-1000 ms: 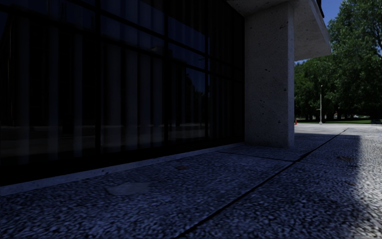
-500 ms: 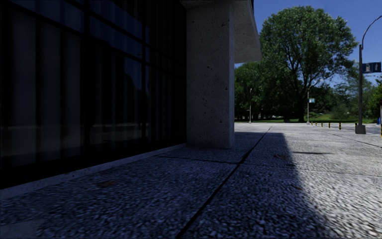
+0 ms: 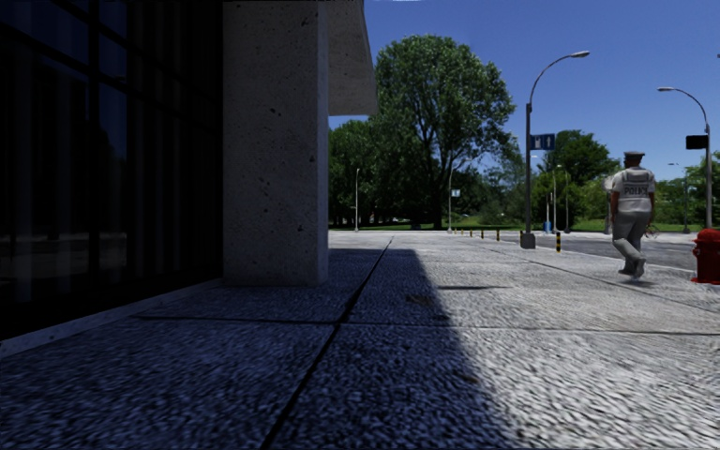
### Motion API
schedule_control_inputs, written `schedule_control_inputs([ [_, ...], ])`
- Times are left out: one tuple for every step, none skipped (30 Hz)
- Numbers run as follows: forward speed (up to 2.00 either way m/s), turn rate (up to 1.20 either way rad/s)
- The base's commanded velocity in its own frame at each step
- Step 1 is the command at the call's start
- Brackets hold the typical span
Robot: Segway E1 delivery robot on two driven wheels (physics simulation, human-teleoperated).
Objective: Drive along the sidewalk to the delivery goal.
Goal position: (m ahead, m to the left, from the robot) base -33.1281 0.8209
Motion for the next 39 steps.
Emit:
schedule_control_inputs([
  [1.32, -0.71],
  [1.33, -0.71],
  [1.33, -0.71],
  [1.33, -0.71],
  [1.33, -0.72],
  [1.33, -0.73],
  [1.33, -0.74],
  [1.33, -0.74],
  [1.34, -0.79],
  [1.35, -0.80],
  [1.35, -0.81],
  [1.37, -0.81],
  [1.37, -0.81],
  [1.43, -0.81],
  [1.48, -0.84],
  [1.49, -0.88],
  [1.49, -0.88],
  [1.49, -0.89],
  [1.49, -0.92],
  [1.49, -0.96],
  [1.49, -0.96],
  [1.49, -0.98],
  [1.49, -1.00],
  [1.49, -1.00],
  [1.49, -1.00],
  [1.49, -1.00],
  [1.49, -1.00],
  [1.49, -1.01],
  [1.49, -1.04],
  [1.49, -1.04],
  [1.49, -1.08],
  [1.49, -1.11],
  [1.49, -1.12],
  [1.49, -1.12],
  [1.49, -1.12],
  [1.49, -1.12],
  [1.49, -1.12],
  [1.49, -1.12],
  [1.49, -1.12],
])
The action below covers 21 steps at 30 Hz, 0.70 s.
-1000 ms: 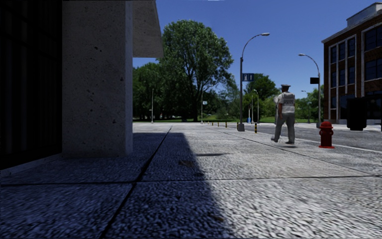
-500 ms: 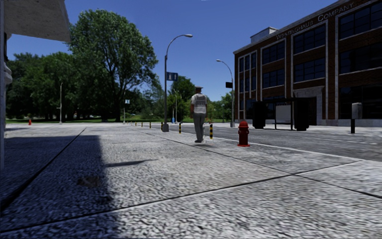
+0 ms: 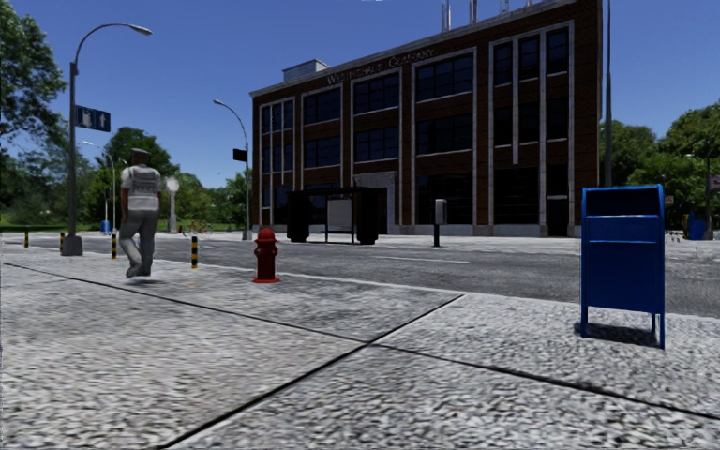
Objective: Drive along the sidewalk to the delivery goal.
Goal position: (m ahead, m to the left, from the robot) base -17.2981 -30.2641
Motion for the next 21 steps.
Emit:
schedule_control_inputs([
  [1.49, -1.12],
  [1.49, -1.12],
  [1.49, -1.12],
  [1.49, -1.12],
  [1.49, -1.12],
  [1.49, -1.12],
  [1.49, -1.12],
  [1.49, -1.12],
  [1.49, -1.12],
  [1.49, -1.12],
  [1.49, -1.12],
  [1.49, -1.12],
  [1.49, -1.12],
  [1.49, -1.12],
  [1.49, -1.12],
  [1.49, -1.12],
  [1.49, -1.12],
  [1.49, -1.12],
  [1.49, -1.12],
  [1.49, -1.12],
  [1.49, -1.12],
])
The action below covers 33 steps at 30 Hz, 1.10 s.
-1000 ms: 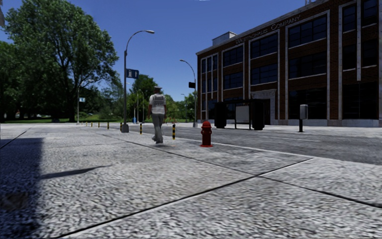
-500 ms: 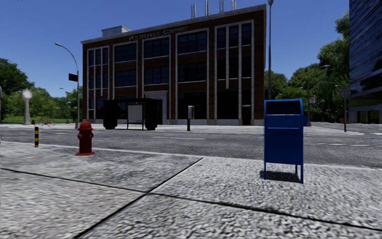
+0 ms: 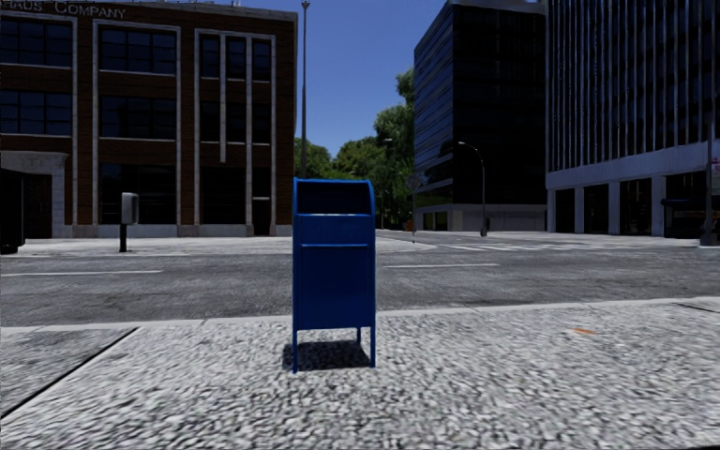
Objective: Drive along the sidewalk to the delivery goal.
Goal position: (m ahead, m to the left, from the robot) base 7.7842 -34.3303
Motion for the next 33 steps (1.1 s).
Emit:
schedule_control_inputs([
  [1.49, -1.12],
  [1.49, -1.12],
  [1.49, -1.12],
  [1.49, -1.12],
  [1.49, -1.12],
  [1.49, -1.12],
  [1.49, -1.12],
  [1.49, -1.12],
  [1.49, -1.12],
  [1.49, -1.12],
  [1.49, -1.12],
  [1.49, -1.12],
  [1.49, -1.12],
  [1.49, -1.12],
  [1.49, -1.12],
  [1.49, -1.12],
  [1.49, -1.12],
  [1.49, -1.12],
  [1.49, -1.12],
  [1.49, -1.12],
  [1.49, -1.12],
  [1.49, -1.12],
  [1.49, -1.12],
  [1.49, -1.12],
  [1.49, -1.12],
  [1.49, -1.12],
  [1.49, -1.12],
  [1.49, -1.12],
  [1.49, -1.12],
  [1.49, -1.12],
  [1.49, -1.12],
  [1.49, -1.12],
  [1.49, -1.12],
])
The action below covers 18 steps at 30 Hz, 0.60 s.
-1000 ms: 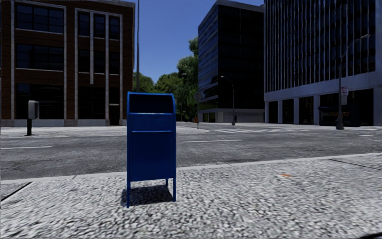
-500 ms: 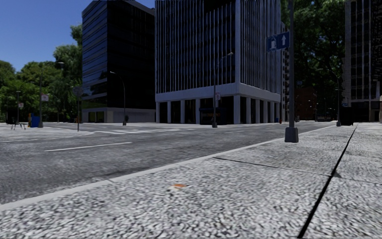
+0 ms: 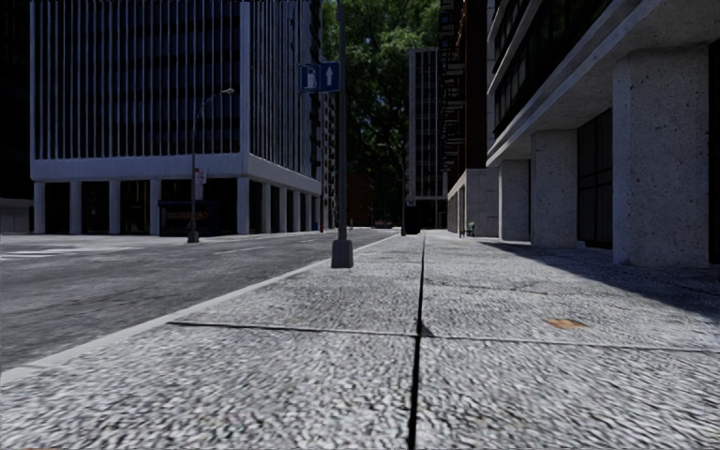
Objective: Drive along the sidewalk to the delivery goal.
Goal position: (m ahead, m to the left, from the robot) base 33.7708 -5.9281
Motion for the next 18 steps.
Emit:
schedule_control_inputs([
  [1.49, -1.10],
  [1.49, -0.83],
  [1.49, -0.68],
  [1.49, -0.62],
  [1.49, -0.62],
  [1.49, 0.00],
  [1.49, 0.00],
  [1.49, 0.00],
  [1.49, 0.00],
  [1.49, 0.00],
  [1.50, 0.00],
  [1.50, 0.00],
  [1.50, 0.00],
  [1.50, 0.00],
  [1.50, 0.00],
  [1.50, 0.00],
  [1.50, 0.00],
  [1.50, 0.00],
])
